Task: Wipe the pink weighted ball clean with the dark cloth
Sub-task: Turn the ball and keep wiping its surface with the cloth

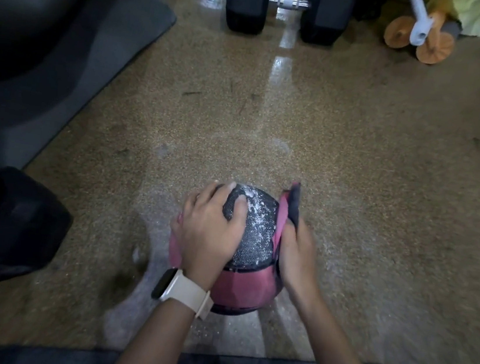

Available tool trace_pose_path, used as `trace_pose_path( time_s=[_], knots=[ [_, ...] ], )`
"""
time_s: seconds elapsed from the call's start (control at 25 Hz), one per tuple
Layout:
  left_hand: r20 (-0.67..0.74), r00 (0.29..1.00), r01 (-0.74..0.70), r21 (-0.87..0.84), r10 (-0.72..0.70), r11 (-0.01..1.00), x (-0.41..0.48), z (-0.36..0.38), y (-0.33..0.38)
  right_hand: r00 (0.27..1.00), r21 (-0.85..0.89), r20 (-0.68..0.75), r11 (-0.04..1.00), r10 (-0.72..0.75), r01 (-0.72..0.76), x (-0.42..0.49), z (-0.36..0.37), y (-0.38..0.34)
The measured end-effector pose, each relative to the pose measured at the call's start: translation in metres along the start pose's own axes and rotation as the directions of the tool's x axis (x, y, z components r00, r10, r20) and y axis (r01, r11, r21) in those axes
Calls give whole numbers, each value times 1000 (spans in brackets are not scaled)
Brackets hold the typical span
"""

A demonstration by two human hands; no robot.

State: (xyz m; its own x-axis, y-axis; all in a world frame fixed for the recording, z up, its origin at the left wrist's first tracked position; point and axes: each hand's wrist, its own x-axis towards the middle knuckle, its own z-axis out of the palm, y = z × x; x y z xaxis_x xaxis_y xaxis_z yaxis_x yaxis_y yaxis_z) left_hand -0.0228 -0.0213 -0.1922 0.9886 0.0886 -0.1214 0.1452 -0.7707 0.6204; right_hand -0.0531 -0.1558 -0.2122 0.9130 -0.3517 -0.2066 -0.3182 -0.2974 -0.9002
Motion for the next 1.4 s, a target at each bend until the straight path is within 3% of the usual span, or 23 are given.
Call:
trace_pose_path(
  time_s=[0.08, 0.12, 0.2, 0.28, 0.36, 0.48, 0.6, 0.72, 0.8, 0.88, 0.92, 1.0, 1.12, 1.16, 1.28, 1.32, 1.4],
  knots=[
    [-14, 1000, -8, 24, 9, 1000, -3, 3, -3, 987, -46, 63, 989, 147, -144, 27, 0, -14],
    [-29, 1000, -8, 22, 9, 1000, -4, 5, -5, 989, -69, 48, 989, 137, -134, 29, 1, -16],
    [-54, 999, -3, -20, 2, 1000, -2, 5, -7, 998, -142, -31, 989, -53, 48, -2, 7, -11],
    [-59, 998, -9, -59, 6, 998, -1, 4, -7, 981, -341, -41, 926, -188, 164, -57, 12, -2],
    [-60, 998, -38, -76, 34, 996, 0, 5, -10, 983, -460, 20, 871, -184, 172, -48, 6, -3],
    [-75, 995, -77, -62, 72, 995, -7, 9, -11, 991, -276, 95, 959, 94, -65, 26, 0, -26],
    [-99, 994, -50, -63, 44, 997, -9, 9, -9, 996, -266, 42, 960, -84, 92, -3, 8, -20],
    [-118, 992, -67, -118, 53, 991, -3, 9, -14, 970, -369, 59, 898, -236, 241, -63, 8, -8],
    [-117, 988, -114, -136, 98, 984, -2, 11, -21, 983, -372, 75, 909, -170, 185, -22, 8, -9],
    [-126, 986, -128, -123, 112, 984, -4, 14, -25, 995, -281, 74, 958, 74, -50, 26, 6, -25],
    [-135, 986, -119, -127, 102, 985, -6, 14, -26, 995, -261, 72, 964, 64, -43, 31, 8, -28],
    [-138, 987, -101, -155, 80, 983, -3, 12, -24, 995, -282, 43, 954, -92, 101, -2, 12, -23],
    [-124, 989, -103, -177, 81, 979, 4, 11, -26, 975, -456, 12, 867, -222, 203, -63, 12, -11],
    [-120, 987, -123, -162, 104, 979, 4, 11, -27, 978, -469, 5, 863, -210, 188, -49, 12, -8],
    [-129, 982, -156, -116, 141, 981, -3, 14, -27, 997, -266, -1, 961, 77, -74, 17, 5, -25],
    [-137, 982, -146, -111, 130, 983, -4, 13, -25, 998, -211, 1, 976, 60, -58, 21, 7, -26],
    [-135, 986, -111, -120, 94, 987, -2, 11, -21, 990, -265, -54, 958, -127, 109, -15, 15, -23]
  ],
)
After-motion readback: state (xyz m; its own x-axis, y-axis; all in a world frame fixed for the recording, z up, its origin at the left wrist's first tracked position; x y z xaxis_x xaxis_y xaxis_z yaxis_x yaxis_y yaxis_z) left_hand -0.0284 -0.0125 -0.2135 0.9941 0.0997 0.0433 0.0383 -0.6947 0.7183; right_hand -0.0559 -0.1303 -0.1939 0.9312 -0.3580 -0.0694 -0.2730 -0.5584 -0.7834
